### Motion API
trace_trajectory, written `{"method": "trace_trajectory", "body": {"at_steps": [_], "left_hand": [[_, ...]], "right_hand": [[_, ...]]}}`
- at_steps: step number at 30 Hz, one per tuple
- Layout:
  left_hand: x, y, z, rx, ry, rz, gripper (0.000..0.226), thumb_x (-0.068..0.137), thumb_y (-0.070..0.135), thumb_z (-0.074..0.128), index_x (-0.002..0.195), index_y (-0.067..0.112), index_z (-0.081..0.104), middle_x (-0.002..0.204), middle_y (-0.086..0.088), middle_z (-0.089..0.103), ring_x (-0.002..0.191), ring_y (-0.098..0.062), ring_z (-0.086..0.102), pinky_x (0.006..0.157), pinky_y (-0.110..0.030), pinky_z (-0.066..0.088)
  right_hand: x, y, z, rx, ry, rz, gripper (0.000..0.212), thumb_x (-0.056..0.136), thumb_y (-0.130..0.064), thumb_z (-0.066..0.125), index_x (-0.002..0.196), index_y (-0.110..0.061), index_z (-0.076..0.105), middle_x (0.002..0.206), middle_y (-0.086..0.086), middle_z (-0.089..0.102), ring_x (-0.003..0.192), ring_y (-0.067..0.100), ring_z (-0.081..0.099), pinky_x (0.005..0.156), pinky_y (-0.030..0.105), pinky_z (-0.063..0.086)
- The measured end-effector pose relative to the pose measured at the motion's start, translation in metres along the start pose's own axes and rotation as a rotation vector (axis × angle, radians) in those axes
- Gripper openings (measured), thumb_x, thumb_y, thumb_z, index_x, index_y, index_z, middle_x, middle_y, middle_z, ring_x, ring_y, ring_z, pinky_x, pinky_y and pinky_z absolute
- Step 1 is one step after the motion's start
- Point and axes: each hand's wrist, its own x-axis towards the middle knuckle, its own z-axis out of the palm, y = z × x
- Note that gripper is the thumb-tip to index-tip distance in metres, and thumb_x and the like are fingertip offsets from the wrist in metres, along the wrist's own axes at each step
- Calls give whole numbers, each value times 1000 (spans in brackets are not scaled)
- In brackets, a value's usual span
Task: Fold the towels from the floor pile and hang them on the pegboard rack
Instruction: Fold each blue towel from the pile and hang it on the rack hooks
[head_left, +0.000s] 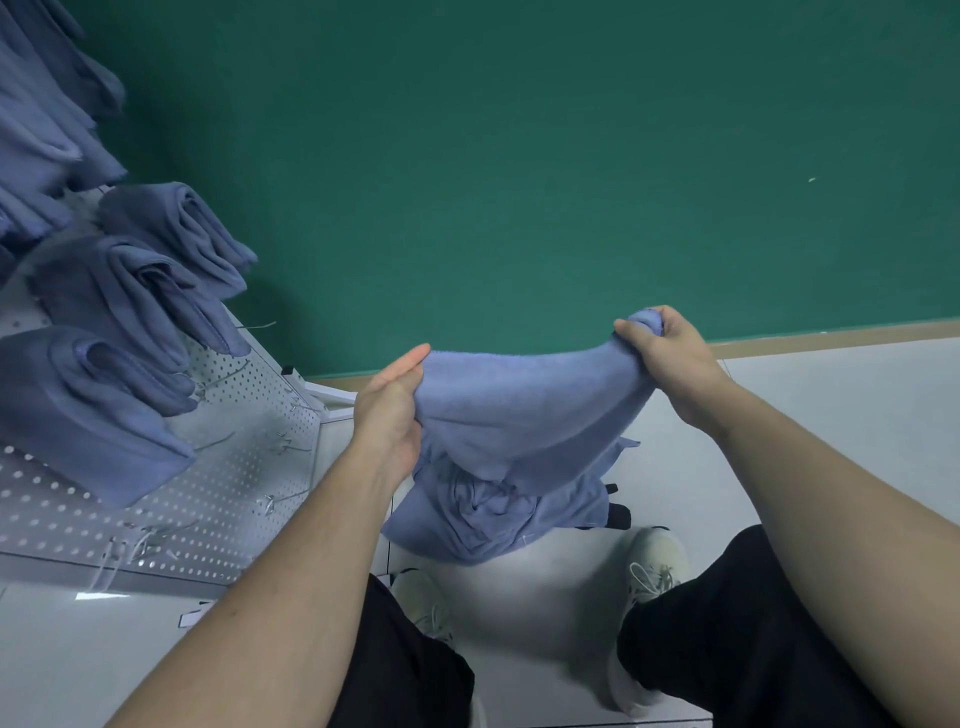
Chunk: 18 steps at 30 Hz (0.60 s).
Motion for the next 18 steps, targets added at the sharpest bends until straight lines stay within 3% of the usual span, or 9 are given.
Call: {"method": "trace_trajectory", "body": {"at_steps": [3, 5, 7, 9, 12, 15, 18], "left_hand": [[-2, -1, 4, -10, 8, 30, 32, 98, -1, 53, 123, 11, 69, 110, -1, 72, 87, -5, 70, 69, -14, 55], [-3, -1, 5, -2, 47, 74, 30, 96, 1, 56, 119, 14, 71, 113, 1, 73, 90, -4, 70, 78, -17, 56], [-3, -3, 6, 18, 72, 109, 25, 94, 5, 61, 110, 20, 73, 117, 2, 73, 105, -9, 69, 98, -27, 54], [-3, -5, 6, 29, 80, 121, 22, 92, 6, 66, 103, 22, 74, 119, 1, 72, 114, -13, 66, 106, -35, 50], [-3, -10, 8, 50, 80, 131, 22, 90, 3, 68, 101, 22, 74, 118, -3, 72, 114, -16, 67, 106, -37, 50], [-3, -14, 14, 51, 11, 118, 31, 91, 1, 67, 112, 23, 67, 118, -10, 71, 106, -17, 68, 102, -36, 53], [-8, -18, 24, 12, -54, 80, 36, 89, 2, 71, 118, 22, 64, 110, -13, 71, 94, -19, 67, 94, -35, 55]], "right_hand": [[-1, -6, 3, -8, 33, 37, 13, 92, -30, 46, 90, -21, 55, 92, -3, 56, 86, 16, 49, 78, 34, 39], [-1, -8, 4, -12, 57, 47, 18, 93, -27, 37, 88, -20, 54, 90, -4, 53, 84, 16, 45, 76, 35, 37], [-2, -6, 5, -82, 59, 21, 18, 96, -28, 40, 87, -17, 51, 86, -2, 49, 80, 16, 42, 71, 33, 35], [-3, -3, 5, -127, 57, -3, 20, 96, -30, 52, 86, -13, 54, 81, 1, 49, 77, 17, 42, 68, 33, 36], [-1, -1, 6, -63, 67, 3, 21, 91, -26, 68, 84, -6, 63, 80, 4, 60, 77, 19, 54, 80, 42, 58], [-4, -3, 13, -17, 78, -5, 19, 87, -16, 73, 78, -20, 57, 69, 1, 56, 71, 21, 53, 80, 57, 57], [-11, -6, 26, -1, 40, -23, 26, 87, -12, 73, 76, -22, 52, 62, -1, 49, 66, 19, 48, 73, 57, 58]]}}
